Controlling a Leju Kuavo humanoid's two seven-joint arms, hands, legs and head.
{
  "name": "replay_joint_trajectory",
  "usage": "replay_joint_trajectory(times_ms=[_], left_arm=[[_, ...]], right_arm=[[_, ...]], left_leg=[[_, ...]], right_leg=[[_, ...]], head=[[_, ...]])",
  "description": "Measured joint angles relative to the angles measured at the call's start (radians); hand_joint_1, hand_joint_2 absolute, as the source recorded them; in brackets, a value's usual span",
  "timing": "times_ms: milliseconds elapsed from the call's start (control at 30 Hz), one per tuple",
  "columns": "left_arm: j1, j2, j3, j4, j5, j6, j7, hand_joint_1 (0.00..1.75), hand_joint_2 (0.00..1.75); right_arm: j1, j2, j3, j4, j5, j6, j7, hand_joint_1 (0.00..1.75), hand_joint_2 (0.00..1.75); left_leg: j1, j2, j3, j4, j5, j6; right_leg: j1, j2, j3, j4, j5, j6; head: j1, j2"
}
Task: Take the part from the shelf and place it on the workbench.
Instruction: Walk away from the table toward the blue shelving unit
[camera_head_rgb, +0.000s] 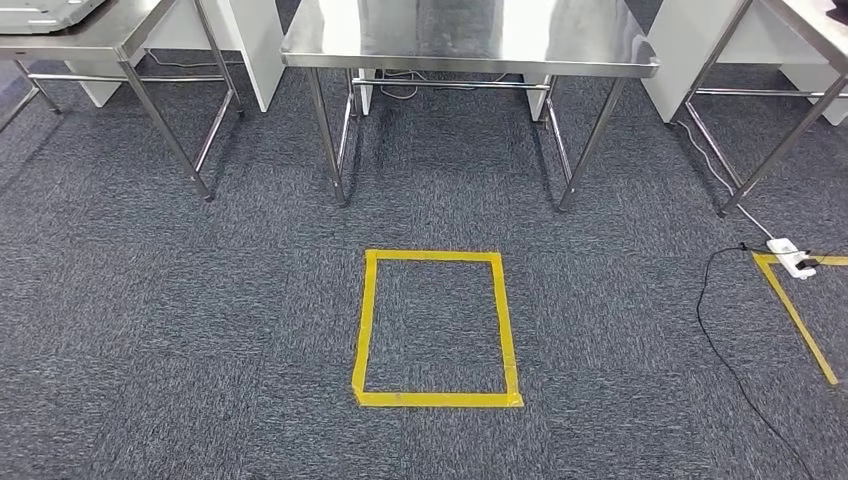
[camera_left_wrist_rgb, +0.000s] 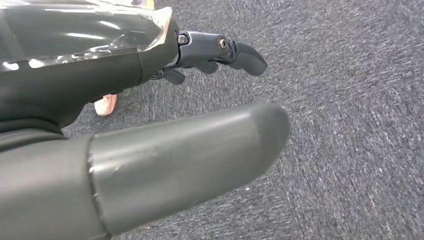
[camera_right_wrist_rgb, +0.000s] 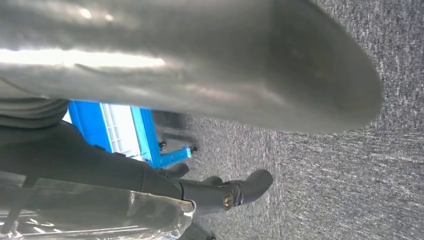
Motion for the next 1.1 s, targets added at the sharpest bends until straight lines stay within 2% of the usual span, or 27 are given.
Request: replay_joint_trajectory(times_ms=[500, 633, 700, 767, 833, 867, 900, 933, 967, 1000, 1033, 1067, 1100], left_arm=[[0.0, 0.001, 0.0, 0.0, -0.001, 0.002, 0.0, 0.0, 0.0], [0.0, 0.002, -0.001, 0.0, -0.003, 0.002, 0.001, 0.0, 0.0], [-0.001, 0.002, -0.003, 0.0, -0.004, 0.003, 0.002, 0.0, 0.0], [-0.001, 0.001, -0.004, 0.0, -0.004, 0.004, 0.004, 0.0, 0.0], [-0.001, 0.0, -0.004, 0.0, -0.006, 0.007, 0.005, 0.0, 0.0], [-0.001, 0.0, -0.004, 0.0, -0.007, 0.007, 0.006, 0.0, 0.0], [0.0, 0.0, -0.004, 0.0, -0.008, 0.008, 0.006, 0.0, 0.0], [0.0, 0.0, -0.004, 0.0, -0.01, 0.008, 0.007, 0.0, 0.0], [0.0, -0.001, -0.004, 0.0, -0.011, 0.008, 0.008, 0.0, 0.0], [0.0, -0.001, -0.005, 0.0, -0.012, 0.008, 0.008, 0.0, 0.0], [0.0, -0.001, -0.005, 0.0, -0.012, 0.008, 0.009, 0.0, 0.0], [0.0, -0.001, -0.005, 0.0, -0.012, 0.008, 0.01, 0.0, 0.0], [0.0, -0.001, -0.006, 0.0, -0.013, 0.009, 0.01, 0.0, 0.0]], right_arm=[[-0.001, 0.0, 0.0, 0.0, -0.008, 0.004, 0.01, 0.0, 0.0], [-0.002, 0.004, 0.0, 0.0, -0.014, 0.004, 0.026, 0.0, 0.0], [-0.002, 0.005, 0.0, 0.0, -0.012, 0.004, 0.026, 0.0, 0.0], [-0.002, 0.004, 0.0, 0.0, -0.01, 0.004, 0.027, 0.0, 0.0], [-0.002, 0.004, 0.0, 0.0, -0.01, 0.005, 0.027, 0.0, 0.0], [-0.001, 0.005, 0.0, 0.0, -0.01, 0.005, 0.027, 0.0, 0.0], [-0.001, 0.004, 0.0, 0.0, -0.01, 0.006, 0.027, 0.0, 0.0], [0.0, 0.004, 0.0, 0.0, -0.01, 0.006, 0.028, 0.0, 0.0], [0.001, 0.003, 0.0, 0.0, -0.01, 0.006, 0.028, 0.0, 0.0], [0.001, 0.002, 0.0, 0.0, -0.01, 0.006, 0.028, 0.0, 0.0], [0.0, 0.002, 0.0, 0.0, -0.01, 0.006, 0.028, 0.0, 0.0], [-0.002, 0.002, 0.0, 0.0, -0.01, 0.006, 0.028, 0.0, 0.0], [-0.004, 0.003, 0.0, 0.0, -0.009, 0.006, 0.028, 0.0, 0.0]], left_leg=[[-0.002, 0.0, -0.006, 0.005, 0.0, 0.002], [-0.003, 0.0, -0.011, 0.013, 0.0, 0.009], [0.001, 0.006, -0.011, 0.007, 0.009, 0.016], [0.008, 0.017, -0.013, -0.004, 0.022, 0.026], [0.011, 0.031, -0.021, -0.007, 0.029, 0.031], [0.01, 0.039, -0.024, -0.006, 0.03, 0.03], [0.01, 0.048, -0.027, -0.006, 0.031, 0.029], [0.01, 0.057, -0.029, -0.006, 0.032, 0.027], [0.011, 0.066, -0.029, -0.005, 0.032, 0.024], [0.013, 0.075, -0.029, -0.003, 0.031, 0.02], [0.013, 0.083, -0.029, 0.001, 0.028, 0.014], [0.012, 0.091, -0.03, 0.005, 0.025, 0.007], [0.011, 0.098, -0.03, 0.009, 0.022, -0.001]], right_leg=[[-0.001, 0.0, -0.004, -0.001, 0.005, 0.006], [-0.014, 0.0, -0.008, -0.003, 0.012, 0.018], [-0.013, 0.003, -0.011, -0.001, 0.013, 0.023], [-0.009, 0.003, -0.036, 0.048, -0.02, 0.017], [-0.008, 0.002, -0.093, 0.178, -0.091, 0.004], [-0.009, 0.002, -0.12, 0.251, -0.123, 0.003], [-0.009, 0.001, -0.135, 0.301, -0.143, 0.005], [-0.01, 0.0, -0.129, 0.311, -0.148, 0.011], [-0.01, -0.005, -0.101, 0.276, -0.137, 0.019], [-0.012, -0.016, -0.054, 0.205, -0.116, 0.027], [-0.011, -0.037, -0.007, 0.127, -0.098, 0.031], [-0.009, -0.052, 0.029, 0.065, -0.083, 0.029], [-0.006, -0.061, 0.049, 0.028, -0.076, 0.023]], head=[[-0.002, 0.0], [-0.007, 0.0], [-0.008, 0.0], [-0.008, 0.0], [-0.002, 0.0], [0.001, 0.0], [0.003, 0.0], [0.003, 0.0], [0.005, 0.0], [0.006, 0.0], [0.009, 0.0], [0.011, 0.0], [0.012, 0.0]])
